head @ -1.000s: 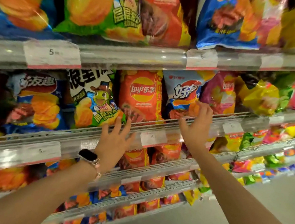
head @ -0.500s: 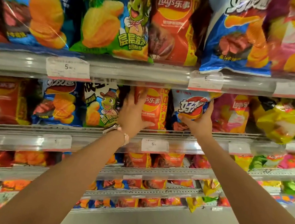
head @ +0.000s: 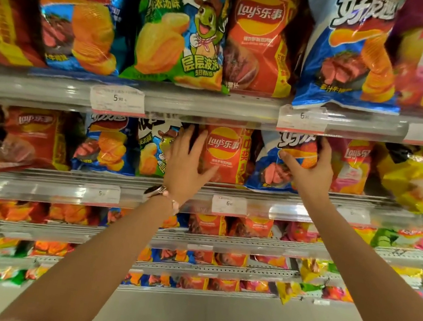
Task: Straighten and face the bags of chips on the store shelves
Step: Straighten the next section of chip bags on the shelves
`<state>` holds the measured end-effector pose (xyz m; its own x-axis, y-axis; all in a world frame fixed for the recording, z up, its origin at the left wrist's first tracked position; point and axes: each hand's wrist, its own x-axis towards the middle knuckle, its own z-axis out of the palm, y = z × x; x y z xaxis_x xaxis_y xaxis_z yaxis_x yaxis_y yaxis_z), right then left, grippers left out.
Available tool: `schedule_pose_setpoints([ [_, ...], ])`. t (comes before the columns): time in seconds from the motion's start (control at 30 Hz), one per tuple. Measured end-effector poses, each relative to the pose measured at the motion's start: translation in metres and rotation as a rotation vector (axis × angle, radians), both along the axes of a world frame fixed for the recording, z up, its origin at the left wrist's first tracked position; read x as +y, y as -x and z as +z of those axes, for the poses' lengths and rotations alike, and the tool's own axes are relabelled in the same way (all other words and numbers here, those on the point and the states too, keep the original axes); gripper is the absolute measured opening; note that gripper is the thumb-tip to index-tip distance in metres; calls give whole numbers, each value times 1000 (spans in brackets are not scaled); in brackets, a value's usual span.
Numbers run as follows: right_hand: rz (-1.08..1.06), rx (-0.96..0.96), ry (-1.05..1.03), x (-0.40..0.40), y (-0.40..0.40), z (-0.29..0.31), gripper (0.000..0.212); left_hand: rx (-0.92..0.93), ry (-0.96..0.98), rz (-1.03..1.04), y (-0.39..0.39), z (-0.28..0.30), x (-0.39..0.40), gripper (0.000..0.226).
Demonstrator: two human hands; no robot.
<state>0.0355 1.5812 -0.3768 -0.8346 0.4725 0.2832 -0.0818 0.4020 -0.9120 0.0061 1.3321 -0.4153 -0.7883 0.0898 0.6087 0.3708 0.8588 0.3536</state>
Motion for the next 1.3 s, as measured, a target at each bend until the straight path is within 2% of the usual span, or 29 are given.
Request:
schedule_pose_setpoints([
  [0.07,31,-3,55,-5,-5,-4,91,81,-95,165,-5,-10,-13,75],
  [0.17,50,-1,141,-16,-9,-14,97,-89,-376,357,-4,-11,-31,104],
  [0.23,67,-13,170,-25,-10,-20,99,-253,-556,356,3,-8,-40,122],
  [0.33,84,-6,183,-38,-10,-24,96,-408,-677,283,16,-7,-51,128],
  [0.5,73,9,206,-51,-10,-24,93,-365,-745,288,16,0,-53,115],
  [0.7,64,7,179,-61,-16,-20,89,-311,-735,255,2,16,-54,128],
  [0.9,84,-28,161,-71,-23,-17,81,-286,-707,164,-24,23,-68,121],
  [1.0,106,-51,173,-83,-25,-16,78,-237,-690,149,-32,21,-89,111],
  [1.07,113,-58,187,-94,-26,-16,76,-234,-684,177,-34,17,-107,114],
  [1.23,155,-95,225,-135,-25,-17,79,-282,-637,194,-53,25,-143,103],
  [1.3,170,-95,226,-155,-20,-15,81,-293,-658,212,-56,23,-161,112],
])
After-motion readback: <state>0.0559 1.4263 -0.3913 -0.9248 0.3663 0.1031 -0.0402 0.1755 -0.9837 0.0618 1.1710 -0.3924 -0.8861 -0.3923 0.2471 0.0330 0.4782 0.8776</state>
